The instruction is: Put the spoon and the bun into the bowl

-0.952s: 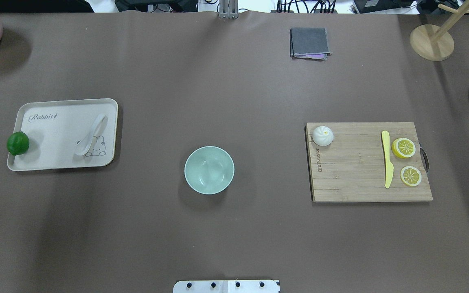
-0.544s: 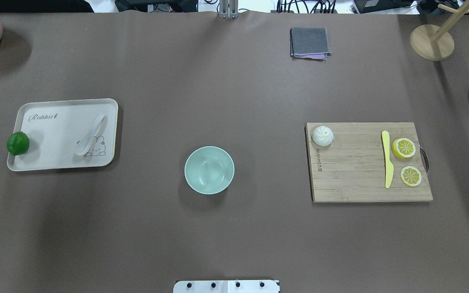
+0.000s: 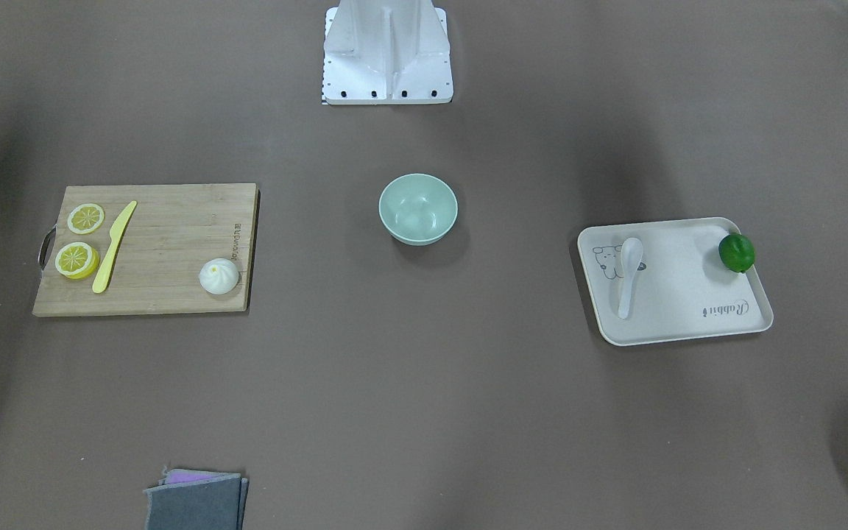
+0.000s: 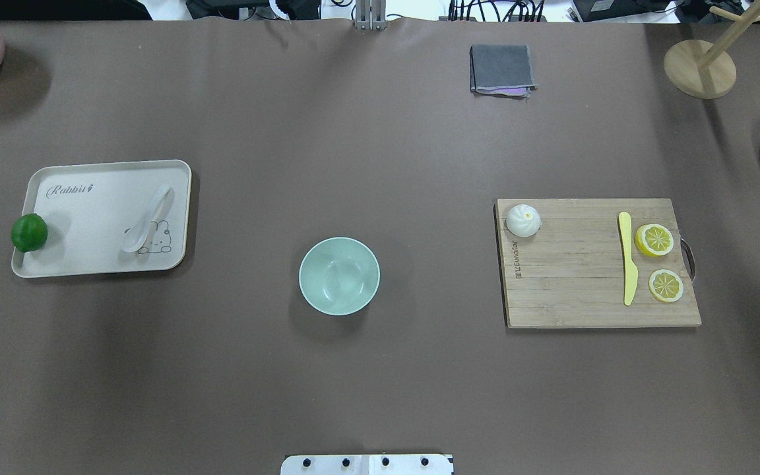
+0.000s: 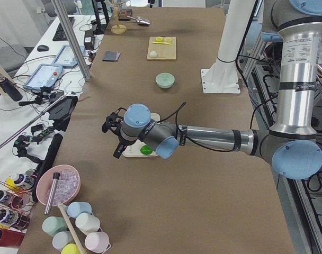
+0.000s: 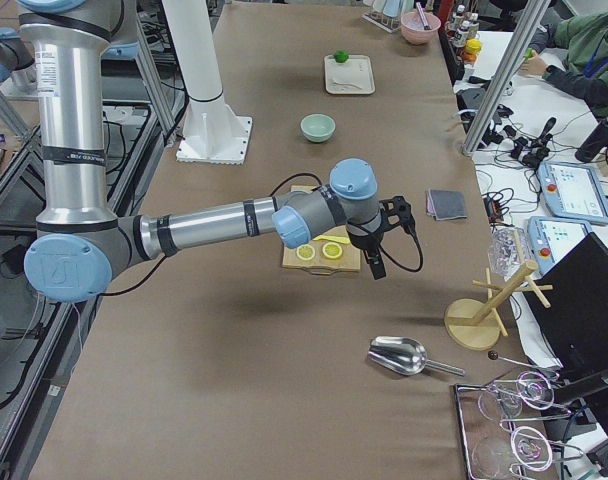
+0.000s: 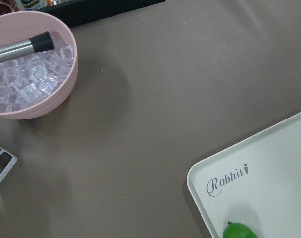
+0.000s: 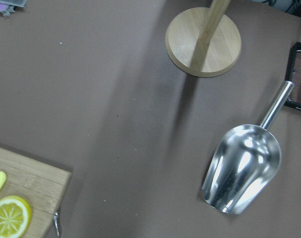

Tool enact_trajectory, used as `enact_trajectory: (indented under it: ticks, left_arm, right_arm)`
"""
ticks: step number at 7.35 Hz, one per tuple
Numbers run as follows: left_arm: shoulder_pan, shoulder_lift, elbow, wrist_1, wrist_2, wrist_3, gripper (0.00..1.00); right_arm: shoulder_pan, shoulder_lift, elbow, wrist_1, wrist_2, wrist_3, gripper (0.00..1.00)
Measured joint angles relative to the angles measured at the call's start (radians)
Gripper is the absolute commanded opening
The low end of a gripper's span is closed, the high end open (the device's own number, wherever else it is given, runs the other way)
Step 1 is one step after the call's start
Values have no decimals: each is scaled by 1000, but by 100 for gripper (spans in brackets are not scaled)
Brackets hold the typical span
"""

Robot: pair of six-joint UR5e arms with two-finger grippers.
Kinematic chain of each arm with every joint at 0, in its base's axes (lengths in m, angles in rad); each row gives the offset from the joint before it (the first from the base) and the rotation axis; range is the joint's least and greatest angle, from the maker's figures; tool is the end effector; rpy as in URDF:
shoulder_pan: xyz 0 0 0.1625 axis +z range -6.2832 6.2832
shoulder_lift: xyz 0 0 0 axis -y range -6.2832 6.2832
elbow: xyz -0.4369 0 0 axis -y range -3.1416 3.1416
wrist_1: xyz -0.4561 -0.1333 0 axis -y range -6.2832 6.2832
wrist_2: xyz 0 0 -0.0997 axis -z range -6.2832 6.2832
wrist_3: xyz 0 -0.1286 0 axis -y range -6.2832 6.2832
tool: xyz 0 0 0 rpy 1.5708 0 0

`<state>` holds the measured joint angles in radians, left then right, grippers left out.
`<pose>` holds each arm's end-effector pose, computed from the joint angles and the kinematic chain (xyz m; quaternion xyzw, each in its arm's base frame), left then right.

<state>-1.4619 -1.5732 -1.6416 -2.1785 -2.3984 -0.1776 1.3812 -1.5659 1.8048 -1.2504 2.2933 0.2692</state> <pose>0.0255 -0.5889 0.5709 0.2485 0.4188 0.1045 0.8671 -0.0621 -0.5797 0.5203 0.1742 -0.3895 -0.0617 0.9023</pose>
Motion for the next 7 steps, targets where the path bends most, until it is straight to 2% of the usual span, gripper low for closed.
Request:
enact_trajectory:
  ticks: [2,3,5,7]
  left_arm:
    - [102,-58,9,-8,2,-111,98]
    - [159,-89,12,-9,4,-183,98]
    - [244,-128,13,-10,44,-282,98]
    - [316,-153,14,-11,116,-355,98]
  right_arm:
    - [-114,17,71,-1,-35,213,100]
    - [-182,25,101,-1,-83,332,100]
    - [-360,74,128,-2,-242,564,100]
    - [-515,123,130,-3,-381,699,100]
